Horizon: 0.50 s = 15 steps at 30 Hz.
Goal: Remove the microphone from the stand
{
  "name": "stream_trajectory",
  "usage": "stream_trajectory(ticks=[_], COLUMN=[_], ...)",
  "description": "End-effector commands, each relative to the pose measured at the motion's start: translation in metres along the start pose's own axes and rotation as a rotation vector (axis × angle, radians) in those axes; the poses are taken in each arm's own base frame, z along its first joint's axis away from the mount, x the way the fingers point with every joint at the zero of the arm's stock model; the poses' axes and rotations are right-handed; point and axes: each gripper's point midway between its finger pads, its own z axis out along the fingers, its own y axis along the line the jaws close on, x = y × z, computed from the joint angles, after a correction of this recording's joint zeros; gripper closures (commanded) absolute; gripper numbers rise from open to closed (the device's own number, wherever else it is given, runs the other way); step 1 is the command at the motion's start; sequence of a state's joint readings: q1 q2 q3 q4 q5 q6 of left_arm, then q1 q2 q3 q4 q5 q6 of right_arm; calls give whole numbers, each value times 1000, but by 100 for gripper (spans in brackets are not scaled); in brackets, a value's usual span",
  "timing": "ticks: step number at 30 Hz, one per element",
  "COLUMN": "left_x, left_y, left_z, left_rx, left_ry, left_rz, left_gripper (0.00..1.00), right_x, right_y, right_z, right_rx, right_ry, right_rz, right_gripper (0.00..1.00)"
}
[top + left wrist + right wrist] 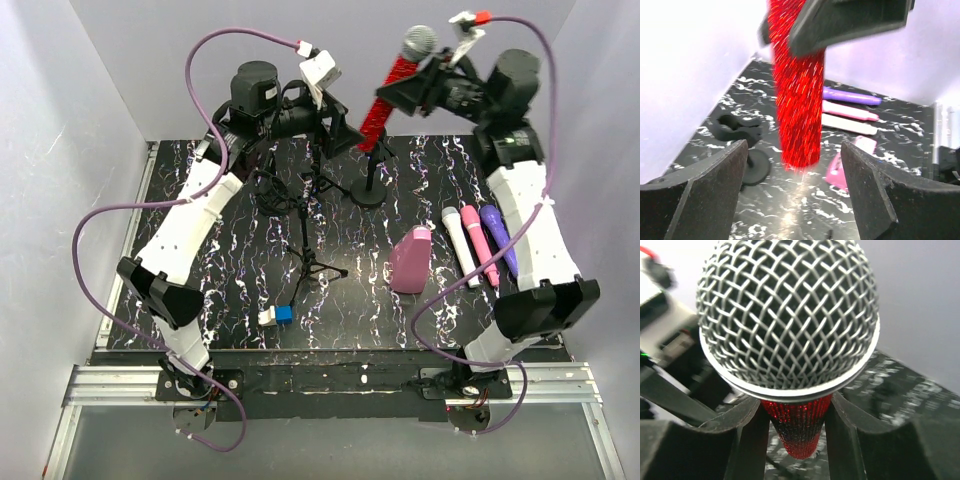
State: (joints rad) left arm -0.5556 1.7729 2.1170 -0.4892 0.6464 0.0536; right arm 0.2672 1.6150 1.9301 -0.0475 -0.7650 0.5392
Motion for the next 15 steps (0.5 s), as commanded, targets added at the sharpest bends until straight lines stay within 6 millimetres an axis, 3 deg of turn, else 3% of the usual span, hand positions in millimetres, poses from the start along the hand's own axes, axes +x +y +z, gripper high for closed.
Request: stream_trajectory(ticks=[1,2,4,6,7,12,15], left_x=[-10,-9,-28,-43,-63,-91,-93], left_y=[19,26,45,58,58,45,42], left_z=[-23,-27,-40,-52,-63,-82,-88], left_rx=[-124,-161,-279,-370,-417,-459,-482], left_ry=[79,112,128,120,69,-97,-118], left_rz=[208,255,328,383,412,412,346], left_gripper=[25,25,25,24,23,19,19], right_x=[-31,-18,24,61,82,182,226], right_y=[-18,-35,-59,-68,-71,-87,-98], right_z=[-72,-88,-118,-147,-162,-222,-246], right_rx=[207,307,444,527,564,731,817], right_ry=[-64,-37,74,208,285,575,698], right_rz=[-330,-406,-486,-521,-507,-266,-99], right_gripper=[99,99,99,99,99,99,99])
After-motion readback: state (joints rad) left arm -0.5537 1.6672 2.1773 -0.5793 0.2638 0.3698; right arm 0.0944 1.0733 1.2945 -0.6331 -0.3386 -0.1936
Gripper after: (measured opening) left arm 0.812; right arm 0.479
